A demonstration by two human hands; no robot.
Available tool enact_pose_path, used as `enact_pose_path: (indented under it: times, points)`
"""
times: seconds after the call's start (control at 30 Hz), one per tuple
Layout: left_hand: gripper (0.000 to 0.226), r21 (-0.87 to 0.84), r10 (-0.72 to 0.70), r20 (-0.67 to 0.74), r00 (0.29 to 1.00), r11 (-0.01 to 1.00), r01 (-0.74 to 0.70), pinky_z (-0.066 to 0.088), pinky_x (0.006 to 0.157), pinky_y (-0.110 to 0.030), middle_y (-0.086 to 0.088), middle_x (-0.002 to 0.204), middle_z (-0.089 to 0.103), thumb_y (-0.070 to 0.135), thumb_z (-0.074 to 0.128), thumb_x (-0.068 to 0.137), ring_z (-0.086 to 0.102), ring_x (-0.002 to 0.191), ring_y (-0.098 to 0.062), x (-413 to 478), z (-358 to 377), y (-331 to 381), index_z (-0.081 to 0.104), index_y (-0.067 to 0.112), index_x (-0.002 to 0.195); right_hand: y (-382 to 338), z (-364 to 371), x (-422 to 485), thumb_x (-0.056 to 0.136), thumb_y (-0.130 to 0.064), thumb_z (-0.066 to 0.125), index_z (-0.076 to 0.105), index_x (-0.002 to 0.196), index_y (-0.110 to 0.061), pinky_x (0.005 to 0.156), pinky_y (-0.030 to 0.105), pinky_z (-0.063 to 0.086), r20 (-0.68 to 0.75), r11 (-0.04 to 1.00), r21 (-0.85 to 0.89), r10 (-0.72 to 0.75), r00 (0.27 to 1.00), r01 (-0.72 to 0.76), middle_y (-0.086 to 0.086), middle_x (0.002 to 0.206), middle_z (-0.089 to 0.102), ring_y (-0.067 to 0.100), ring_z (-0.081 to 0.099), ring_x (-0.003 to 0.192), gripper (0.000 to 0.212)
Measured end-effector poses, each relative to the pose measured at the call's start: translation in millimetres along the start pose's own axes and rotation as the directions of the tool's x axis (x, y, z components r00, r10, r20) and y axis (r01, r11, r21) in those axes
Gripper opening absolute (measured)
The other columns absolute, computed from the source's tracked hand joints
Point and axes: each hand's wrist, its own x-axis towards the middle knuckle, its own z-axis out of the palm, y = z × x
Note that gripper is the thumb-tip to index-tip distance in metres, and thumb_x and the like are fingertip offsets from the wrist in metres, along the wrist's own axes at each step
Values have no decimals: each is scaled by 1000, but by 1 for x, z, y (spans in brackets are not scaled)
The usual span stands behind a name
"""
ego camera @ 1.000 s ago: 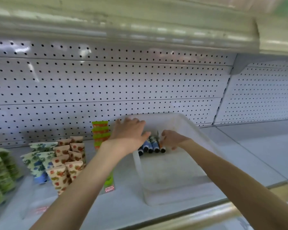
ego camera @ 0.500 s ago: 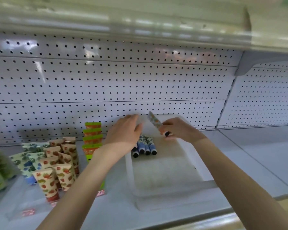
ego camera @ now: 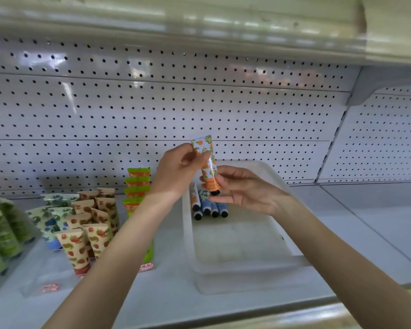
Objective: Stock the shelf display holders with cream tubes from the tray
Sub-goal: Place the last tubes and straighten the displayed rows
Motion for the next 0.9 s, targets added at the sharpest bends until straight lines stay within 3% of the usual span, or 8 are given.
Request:
enact_pose_path:
  times: [0.13,0.23,0.3,0.53,0.6,0.7,0.83,0.9]
  points:
    - [8,-67,31,-74,997,997,-36,48,75,-17,4,90,65,15,58,90,61,80,-1,-2,-18,4,61,13,97,-4,-4,5,78,-28,62,66,104,-12,89,36,54,-65,997,-43,55,996,-58,3,108,69,18,66,102,31]
    - [7,-92,-4,-86,996,996,-4,54,78,-29,2,94,65,15,57,91,63,90,-14,-4,-34,7,58,21,96,-7,-11,17,91,-17,56,63,106,-11,82,29,56,-153,985,-100,124,980,-140,2,106,68,16,66,98,18]
    - [9,-123,-13,-92,996,992,1,56,72,-25,1,93,65,14,56,91,64,87,-12,-6,-40,8,58,17,99,-4,-14,32,91,-10,57,60,111,-7,82,28,56,-224,960,-193,158,962,-202,6,103,66,16,65,93,20]
    - [13,-141,-55,-95,994,989,42,56,68,-21,-3,95,65,12,56,91,64,79,-4,-13,-49,2,58,10,104,43,-2,86,82,-17,70,53,120,2,80,33,54,-433,596,-686,125,893,-417,19,112,62,21,60,83,46]
    - [13,-119,-56,-91,994,992,45,55,66,-19,-5,98,65,13,56,91,63,80,-5,-15,-52,-1,58,10,103,49,0,94,82,-21,70,57,114,3,66,25,55,-442,524,-726,142,886,-446,19,108,64,18,57,75,42]
    - [13,-99,-63,-94,994,994,53,55,65,-20,-8,102,65,14,57,90,63,82,-8,-14,-58,-5,57,9,102,48,0,97,85,-24,67,61,88,-2,38,10,40,-445,447,-736,246,861,-508,7,76,59,12,55,58,24]
    - [11,-119,-64,-95,993,991,53,55,61,-17,-7,97,64,12,57,90,64,79,-3,-13,-62,-7,56,10,101,48,-6,96,86,-21,65,62,104,5,41,12,46,-468,432,-729,251,847,-530,6,75,59,12,57,59,33]
    - [11,-129,-65,-95,993,990,53,56,60,-17,-4,95,64,12,57,90,64,79,-3,-12,-64,-8,57,11,101,44,-14,91,83,-19,64,64,97,3,47,14,50,-474,433,-713,281,834,-552,9,75,64,14,63,61,26]
